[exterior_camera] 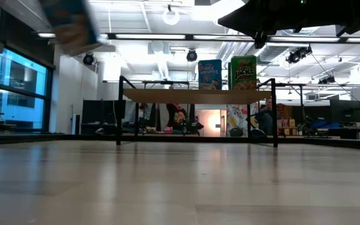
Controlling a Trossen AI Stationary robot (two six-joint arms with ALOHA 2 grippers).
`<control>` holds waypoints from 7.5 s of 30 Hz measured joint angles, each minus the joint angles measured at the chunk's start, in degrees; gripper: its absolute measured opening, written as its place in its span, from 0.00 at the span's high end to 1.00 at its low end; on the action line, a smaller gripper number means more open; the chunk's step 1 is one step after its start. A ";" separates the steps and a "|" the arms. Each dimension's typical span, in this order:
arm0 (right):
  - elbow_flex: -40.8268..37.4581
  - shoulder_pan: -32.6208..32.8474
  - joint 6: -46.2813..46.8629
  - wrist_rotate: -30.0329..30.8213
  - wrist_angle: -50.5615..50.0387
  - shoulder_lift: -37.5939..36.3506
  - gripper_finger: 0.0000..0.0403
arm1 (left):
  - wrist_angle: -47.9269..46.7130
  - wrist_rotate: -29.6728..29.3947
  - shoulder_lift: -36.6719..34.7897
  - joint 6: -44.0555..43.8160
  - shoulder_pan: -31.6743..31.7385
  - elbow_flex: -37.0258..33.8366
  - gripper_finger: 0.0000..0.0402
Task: Stack cereal on shelf
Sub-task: Put the blue cereal box on the shelf, then adjust the bottom blue cereal box to be aligned with the other blue cereal box
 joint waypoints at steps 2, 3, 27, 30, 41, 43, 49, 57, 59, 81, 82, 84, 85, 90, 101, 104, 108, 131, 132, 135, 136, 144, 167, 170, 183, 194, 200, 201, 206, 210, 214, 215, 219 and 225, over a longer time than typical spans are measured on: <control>0.00 0.00 0.00 0.00 -0.03 0.00 1.00 | 1.44 -2.01 0.71 6.23 5.17 2.83 0.64; 0.00 0.00 0.00 0.00 -0.07 0.00 1.00 | 3.10 -2.72 1.18 9.51 7.76 4.00 0.64; 0.00 0.00 0.00 0.00 -1.53 0.00 1.00 | 30.63 19.27 30.46 48.40 46.68 24.72 0.65; 0.00 0.00 0.00 0.00 -2.04 0.00 1.00 | 32.78 19.94 33.74 49.98 47.75 25.89 0.65; 0.00 0.00 0.22 -0.02 -3.30 0.00 1.00 | 36.90 21.92 37.09 51.72 48.74 27.37 0.65; 0.00 0.00 0.22 -0.02 -3.38 0.00 1.00 | 36.81 21.93 37.13 51.72 48.73 27.37 0.65; 0.00 0.00 0.22 -0.02 -3.39 0.00 1.00 | 36.77 21.93 37.11 51.70 48.73 27.37 0.65; 0.00 0.00 -1.29 -0.01 -3.37 0.00 1.00 | 36.77 21.92 37.11 53.08 48.47 27.35 0.65; 0.00 0.00 -1.29 -0.02 -3.37 0.00 1.00 | 36.77 21.93 37.11 53.12 48.47 27.35 0.65; 0.00 0.00 -1.27 -0.02 -3.34 0.00 1.00 | 37.05 21.91 37.11 53.67 49.19 27.31 0.57; 0.00 0.00 -1.27 -0.02 -3.32 0.00 1.00 | 37.27 21.91 37.11 53.67 49.19 27.31 0.56; 0.00 0.00 -1.27 -0.02 -3.32 0.00 1.00 | 38.05 21.89 37.11 53.65 49.19 27.31 0.54; 0.00 0.00 -1.27 -0.02 -3.32 0.00 1.00 | 38.65 21.90 37.11 53.66 49.19 27.31 0.53; 0.00 0.00 -1.27 -0.02 -3.32 -0.01 1.00 | 40.60 21.90 37.06 54.86 49.32 27.31 0.50; 0.00 0.00 -1.27 -0.02 -3.32 0.00 1.00 | 39.74 21.91 37.06 54.35 49.77 27.29 0.49; 0.00 0.00 -1.27 -0.02 -3.32 0.00 1.00 | 39.98 21.94 37.04 53.50 50.12 26.94 0.49; 0.00 0.00 -1.25 -0.02 -3.32 -0.02 1.00 | 39.10 22.06 37.09 53.10 50.67 26.17 0.49; 0.00 0.00 -1.26 -0.02 -3.29 -0.02 1.00 | 38.95 21.78 37.06 51.55 51.74 28.80 0.49; 0.00 0.00 -1.25 -0.02 -3.28 0.00 1.00 | 38.74 22.25 37.06 51.53 51.74 28.80 0.49; 0.00 0.00 -1.25 -0.02 -3.30 0.00 1.00 | 38.93 25.00 37.06 50.41 51.74 28.80 0.49; 0.00 0.00 -1.25 -0.02 -3.30 0.00 1.00 | 38.92 26.01 37.06 50.08 51.73 28.80 0.49; 0.00 0.00 -1.07 2.00 -3.30 0.00 1.00 | 38.91 26.43 37.06 48.55 51.72 28.80 0.49; 0.00 -0.02 0.26 4.15 -2.40 -0.02 1.00 | 36.64 26.01 37.06 47.31 52.75 28.77 0.49; 0.00 -0.02 0.26 4.15 -2.40 -0.02 1.00 | 37.03 23.30 37.06 48.06 52.88 28.75 0.49; 0.00 -0.02 0.24 4.13 -2.40 0.00 1.00 | 40.38 26.03 37.06 45.52 52.86 28.71 0.49; 0.00 -0.02 0.24 4.11 -1.96 -0.02 1.00 | 51.85 32.90 37.15 44.14 53.14 25.50 0.49; 0.00 -0.02 0.24 4.11 -2.00 -0.02 1.00 | 54.46 34.97 37.24 44.85 53.26 21.88 0.49; 0.00 -0.01 0.24 4.11 -1.96 -0.02 1.00 | 55.08 35.05 37.26 44.57 53.39 21.48 0.49; 0.00 -0.02 0.24 4.11 -1.56 -0.02 1.00 | 59.37 35.70 37.59 44.33 53.95 20.23 0.49; 0.00 -0.02 0.24 4.09 -1.57 -0.02 1.00 | 60.98 35.72 37.76 44.23 53.95 19.16 0.49; 0.00 -0.02 -0.01 4.15 -1.43 -0.02 1.00 | 61.11 35.72 37.70 44.02 53.93 18.59 0.49; 0.00 -0.02 -0.08 4.17 -1.34 -0.02 1.00 | 61.16 35.74 37.70 44.05 53.93 18.59 0.49; 0.00 -0.02 -0.20 4.20 -1.07 -0.02 1.00 | 61.36 35.72 37.70 44.05 53.93 18.61 0.48; 0.00 -0.02 -0.20 4.20 -0.94 -0.02 1.00 | 61.34 34.86 37.70 45.12 53.97 18.61 0.38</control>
